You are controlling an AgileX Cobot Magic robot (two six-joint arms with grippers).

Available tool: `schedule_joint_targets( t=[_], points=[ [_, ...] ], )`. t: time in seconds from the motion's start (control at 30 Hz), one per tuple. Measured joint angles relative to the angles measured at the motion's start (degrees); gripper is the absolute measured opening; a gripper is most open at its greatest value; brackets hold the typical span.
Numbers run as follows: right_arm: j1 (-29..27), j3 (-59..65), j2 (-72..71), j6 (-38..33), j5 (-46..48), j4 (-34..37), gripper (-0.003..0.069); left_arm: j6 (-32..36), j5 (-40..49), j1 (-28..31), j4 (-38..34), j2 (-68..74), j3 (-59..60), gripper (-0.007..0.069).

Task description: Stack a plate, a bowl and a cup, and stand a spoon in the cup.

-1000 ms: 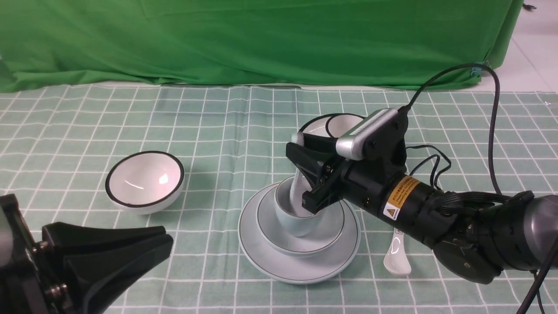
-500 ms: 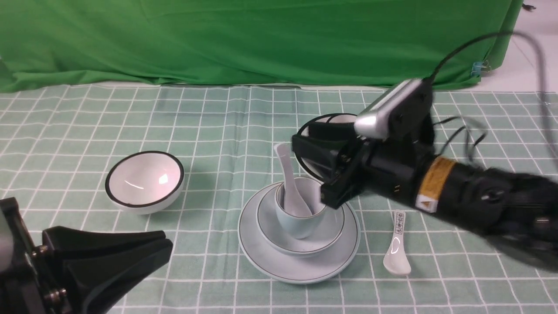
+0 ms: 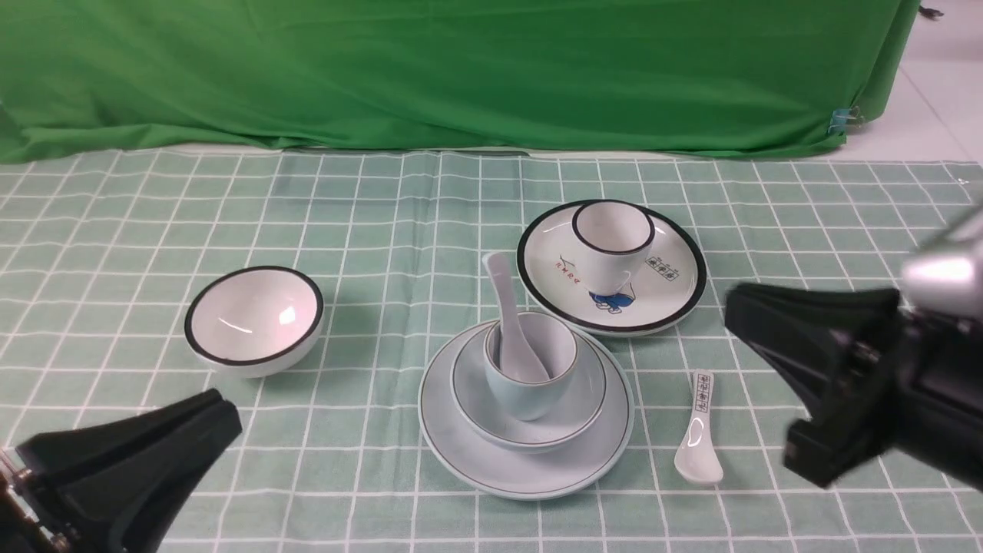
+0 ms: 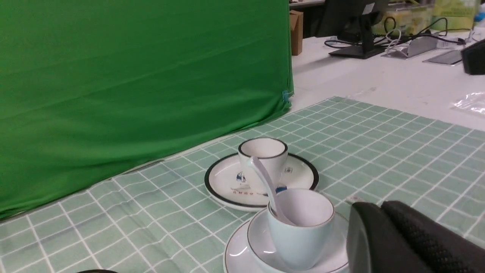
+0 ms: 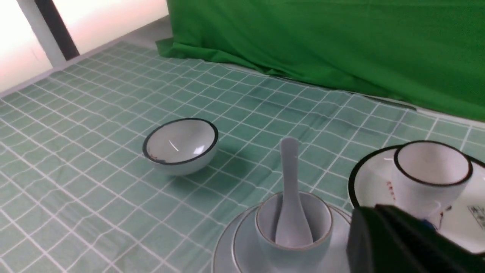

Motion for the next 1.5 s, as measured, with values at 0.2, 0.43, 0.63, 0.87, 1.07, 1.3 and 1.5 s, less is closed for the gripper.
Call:
schedule_joint_targets(
  t=[0.2, 0.43, 0.63, 0.87, 1.07, 1.3, 1.5],
  points=[
    [0.0, 4.2, -2.3, 1.1, 3.2, -0.1, 0.0062, 0.0, 0.6, 0.0, 1.0, 0.0, 2.6, 0.0013],
    [0.0, 5.5, -2.0, 2.2, 5.0, 1.7, 0.0079, 0.0, 3.4, 0.0, 1.9, 0.0, 3.3, 0.0013],
    [-4.2, 7.3, -8.4, 0.3, 10.1, 3.7, 0.0065, 0.0, 3.9, 0.0, 2.3, 0.1, 3.3, 0.0013],
    [-27.7, 25.8, -31.8, -10.1, 3.2, 4.4, 0.0016, 0.0, 3.9, 0.0, 2.4, 0.1, 3.4, 0.0013],
    [-32.6, 28.8, -44.1, -7.3, 3.7, 4.5, 0.0016, 0.0, 4.0, 0.0, 2.4, 0.1, 3.4, 0.0013],
    [-32.8, 28.8, -48.1, -6.3, 5.4, 4.5, 0.0016, 0.0, 4.2, 0.0, 2.4, 0.1, 3.4, 0.0013],
    [-32.8, 28.8, -48.1, -5.5, 3.9, 7.8, 0.0016, 0.0, 4.3, 0.0, 2.4, 0.1, 3.4, 0.0013]
  ],
)
